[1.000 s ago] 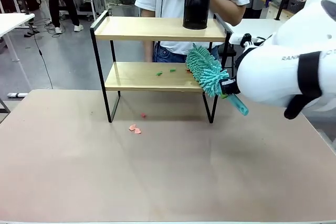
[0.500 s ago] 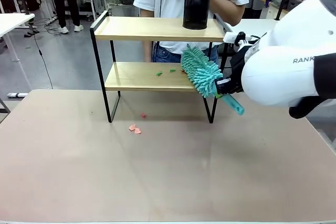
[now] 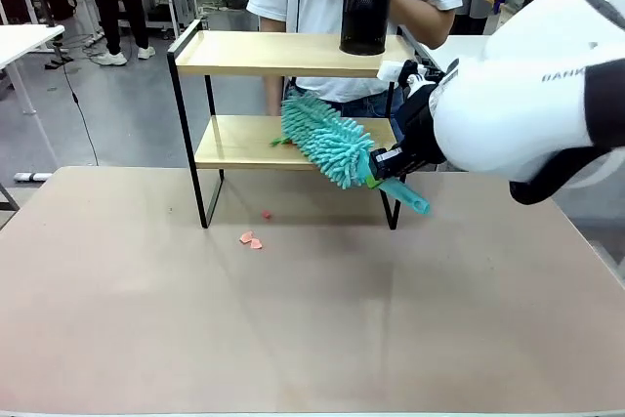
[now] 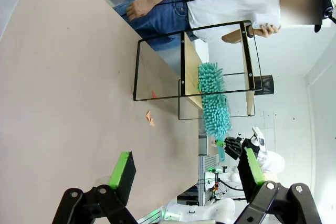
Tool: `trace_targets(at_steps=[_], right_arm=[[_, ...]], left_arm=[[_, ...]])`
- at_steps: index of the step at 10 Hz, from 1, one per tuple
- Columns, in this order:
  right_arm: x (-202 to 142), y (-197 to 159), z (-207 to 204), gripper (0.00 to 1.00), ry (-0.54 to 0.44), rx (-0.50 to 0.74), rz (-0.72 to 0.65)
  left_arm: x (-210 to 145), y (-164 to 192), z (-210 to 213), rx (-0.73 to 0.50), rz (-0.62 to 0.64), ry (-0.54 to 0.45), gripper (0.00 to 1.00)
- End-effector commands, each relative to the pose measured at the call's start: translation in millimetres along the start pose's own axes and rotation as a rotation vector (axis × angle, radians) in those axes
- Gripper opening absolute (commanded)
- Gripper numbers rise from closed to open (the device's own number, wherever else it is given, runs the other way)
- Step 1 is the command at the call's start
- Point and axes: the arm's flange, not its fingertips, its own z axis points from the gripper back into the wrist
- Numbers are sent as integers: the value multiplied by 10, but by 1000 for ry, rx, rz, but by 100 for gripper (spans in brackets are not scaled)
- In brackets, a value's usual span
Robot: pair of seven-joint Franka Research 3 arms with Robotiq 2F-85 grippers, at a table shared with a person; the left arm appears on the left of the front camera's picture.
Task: Clean the shelf.
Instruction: Clean the remaining tier of the Shelf with the Duster once objects are removed.
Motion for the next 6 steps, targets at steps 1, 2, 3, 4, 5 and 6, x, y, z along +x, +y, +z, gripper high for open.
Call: trace_targets(at_steps=[1,2,3,4,5,6], right_arm=[[-62,-226,123,12,119,202,195],[-122,-247,185,12,158,274,294],[-189,-274,235,12,198,366,364],[-260,-309,288,12,263,491,417],[-320,-366,325,12,299,523,428],[-371,-428,370,12,297,540,410]], left_arm=[[-9,-24,12,-10,-11,6,100],[-9,-24,12,-10,-11,6,100],[-9,-24,12,-10,-11,6,100],[-9,-24,12,-10,-11,6,100],[-9,-24,12,-10,-11,6,100],[-9,-24,12,-10,-11,6,100]])
